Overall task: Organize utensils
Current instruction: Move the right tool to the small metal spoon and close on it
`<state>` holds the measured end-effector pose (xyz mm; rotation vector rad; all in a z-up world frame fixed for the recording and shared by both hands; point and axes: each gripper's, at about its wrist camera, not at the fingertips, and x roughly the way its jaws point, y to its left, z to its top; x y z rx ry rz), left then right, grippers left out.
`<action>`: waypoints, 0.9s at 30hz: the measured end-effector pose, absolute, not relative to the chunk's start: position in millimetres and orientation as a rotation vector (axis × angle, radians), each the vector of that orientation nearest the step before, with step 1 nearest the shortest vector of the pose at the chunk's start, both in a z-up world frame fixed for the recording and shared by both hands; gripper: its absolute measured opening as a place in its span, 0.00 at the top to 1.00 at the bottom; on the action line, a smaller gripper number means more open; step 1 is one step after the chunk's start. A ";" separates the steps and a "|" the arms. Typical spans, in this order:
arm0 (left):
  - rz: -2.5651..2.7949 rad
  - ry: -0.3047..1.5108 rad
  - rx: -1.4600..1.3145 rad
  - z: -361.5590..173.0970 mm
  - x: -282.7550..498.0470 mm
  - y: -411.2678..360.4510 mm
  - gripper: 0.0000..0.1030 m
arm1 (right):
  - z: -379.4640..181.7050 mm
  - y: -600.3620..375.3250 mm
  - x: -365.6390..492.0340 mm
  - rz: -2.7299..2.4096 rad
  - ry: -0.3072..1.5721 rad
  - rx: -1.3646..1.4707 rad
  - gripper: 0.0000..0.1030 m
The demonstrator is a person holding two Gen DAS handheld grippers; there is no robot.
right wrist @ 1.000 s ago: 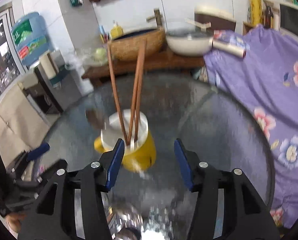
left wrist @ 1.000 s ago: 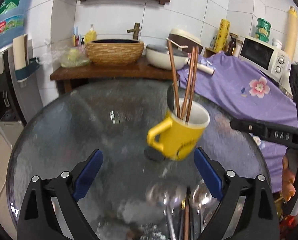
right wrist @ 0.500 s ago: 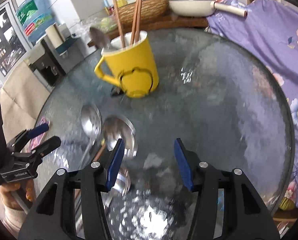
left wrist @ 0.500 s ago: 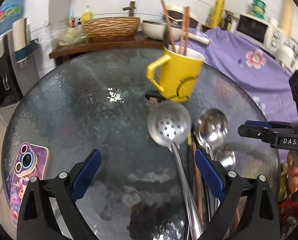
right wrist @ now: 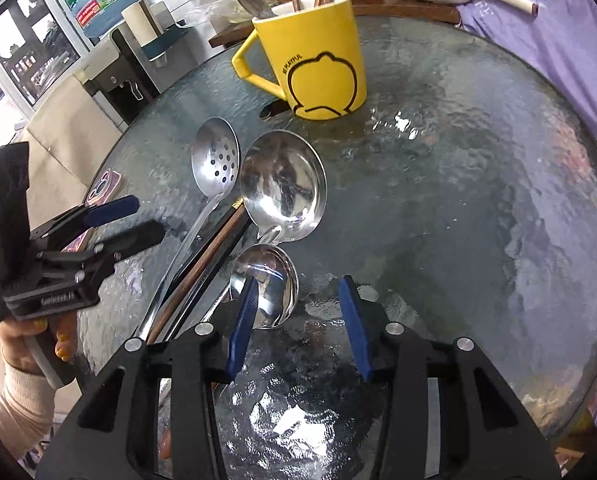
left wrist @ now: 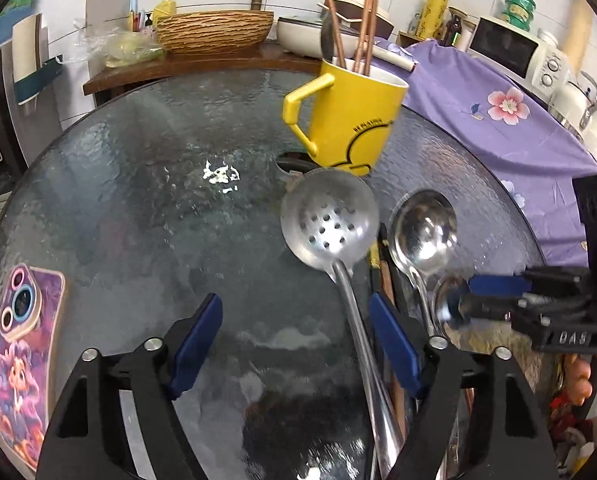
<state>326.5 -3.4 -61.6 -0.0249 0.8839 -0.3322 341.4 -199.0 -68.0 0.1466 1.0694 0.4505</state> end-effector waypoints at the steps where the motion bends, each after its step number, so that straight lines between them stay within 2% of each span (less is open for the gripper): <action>1: -0.325 0.878 -0.020 -60.6 331.0 -2.8 0.31 | -68.4 -198.2 342.1 0.462 1.066 0.154 0.62; 13: -0.401 0.899 -0.002 -64.2 381.4 -4.8 0.47 | -70.0 -194.2 360.2 0.559 1.089 0.170 0.72; 15: -0.427 0.904 0.001 -64.9 385.9 -7.2 0.49 | -71.0 -195.6 364.5 0.576 1.097 0.171 0.77; 18: -0.454 0.908 0.009 -66.5 388.7 -11.7 0.53 | -71.9 -197.5 367.2 0.599 1.101 0.181 0.79; 20: -0.475 0.911 0.010 -67.5 388.3 -14.8 0.57 | -72.1 -197.4 368.9 0.616 1.105 0.184 0.79; 21: -0.481 0.914 0.019 -68.8 387.8 -17.5 0.60 | -72.7 -197.4 369.3 0.622 1.110 0.186 0.83; 23: -0.480 0.916 0.030 -70.6 388.6 -20.5 0.73 | -73.7 -198.5 369.0 0.628 1.110 0.181 0.86; 27: -0.489 0.918 0.022 -72.7 389.3 -22.6 0.84 | -74.5 -197.9 368.3 0.632 1.106 0.170 0.90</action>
